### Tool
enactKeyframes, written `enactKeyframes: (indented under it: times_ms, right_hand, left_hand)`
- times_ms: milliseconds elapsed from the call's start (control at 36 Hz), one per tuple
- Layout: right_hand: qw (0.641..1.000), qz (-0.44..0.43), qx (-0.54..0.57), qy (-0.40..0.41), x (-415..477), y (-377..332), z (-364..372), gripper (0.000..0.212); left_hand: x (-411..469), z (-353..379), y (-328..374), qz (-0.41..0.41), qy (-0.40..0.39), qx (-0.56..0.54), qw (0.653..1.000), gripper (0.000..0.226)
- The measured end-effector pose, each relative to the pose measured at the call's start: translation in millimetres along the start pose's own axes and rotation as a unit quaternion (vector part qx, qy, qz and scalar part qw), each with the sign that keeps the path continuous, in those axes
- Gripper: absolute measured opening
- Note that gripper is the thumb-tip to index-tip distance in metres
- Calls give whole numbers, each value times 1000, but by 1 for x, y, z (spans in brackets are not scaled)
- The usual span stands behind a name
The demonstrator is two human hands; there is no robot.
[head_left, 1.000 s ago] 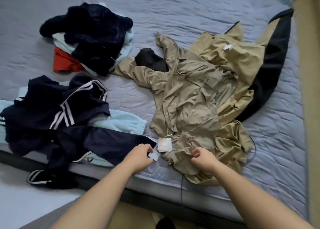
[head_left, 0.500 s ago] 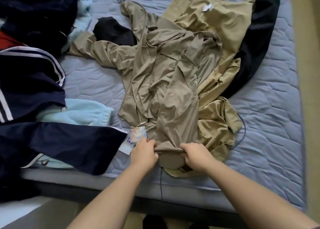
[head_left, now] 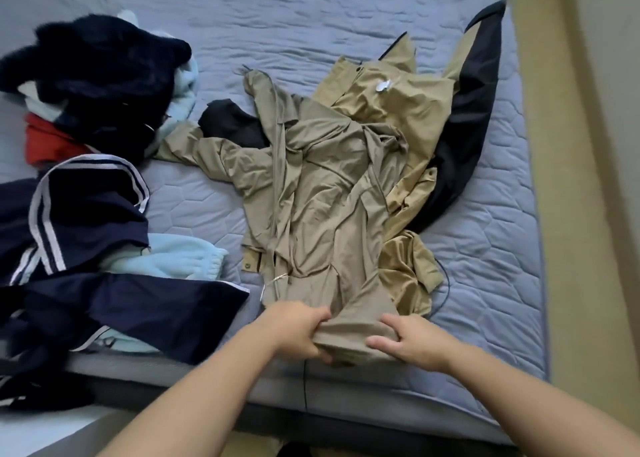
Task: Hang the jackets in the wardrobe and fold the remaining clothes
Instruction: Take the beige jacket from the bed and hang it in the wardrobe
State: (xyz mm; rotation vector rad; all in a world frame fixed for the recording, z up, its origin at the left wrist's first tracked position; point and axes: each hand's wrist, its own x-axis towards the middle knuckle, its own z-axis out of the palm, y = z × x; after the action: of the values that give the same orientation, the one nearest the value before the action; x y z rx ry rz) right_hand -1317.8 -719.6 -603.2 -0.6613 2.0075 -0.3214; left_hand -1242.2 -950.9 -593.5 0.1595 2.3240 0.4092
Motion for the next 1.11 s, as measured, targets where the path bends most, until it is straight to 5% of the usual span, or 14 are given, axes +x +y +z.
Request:
enactKeyframes:
  times_ms: [83, 194, 306, 389, 500, 611, 806, 889, 972, 1056, 1111]
  right_hand:
    - [999, -43, -18, -2, -29, -25, -41, 44]
    - [993, -58, -96, 32, -67, -70, -102, 61]
    - [968, -69, -195, 144, -107, -111, -166, 28]
    - [973, -85, 16, 215, -143, -144, -211, 10]
    - [898, -131, 250, 338, -187, -192, -262, 8]
    - [859, -157, 382, 305, -224, -232, -289, 39]
    - [938, -201, 251, 133, -276, -286, -293, 103]
    - [936, -222, 184, 200, -294, -324, -296, 78]
    - [872, -236, 198, 381, -310, -356, -307, 24]
    - [798, -282, 363, 390, -338, -378, -332, 27]
    - [780, -282, 367, 422, -357, -384, -353, 21]
  left_hand:
    - [-26, -46, 11, -6, 30, 6, 1000, 15]
    - [-70, -127, 32, -26, 155, -233, 960, 22]
    - [-122, -216, 64, -8, 246, -347, 905, 26]
    - [-166, -280, 96, 42, 302, -437, 846, 37]
    - [-225, -357, 135, 95, 383, -484, 781, 37]
    - [-280, -415, 164, 104, 489, -491, 714, 39]
    - [-377, -490, 199, 128, 582, -534, 600, 29]
    - [-425, -519, 226, 163, 609, -511, 585, 25]
    - [-468, -539, 249, 218, 616, -487, 580, 22]
    - [-505, -551, 260, 241, 643, -453, 568, 21]
    - [-525, -555, 262, 236, 673, -435, 550, 26]
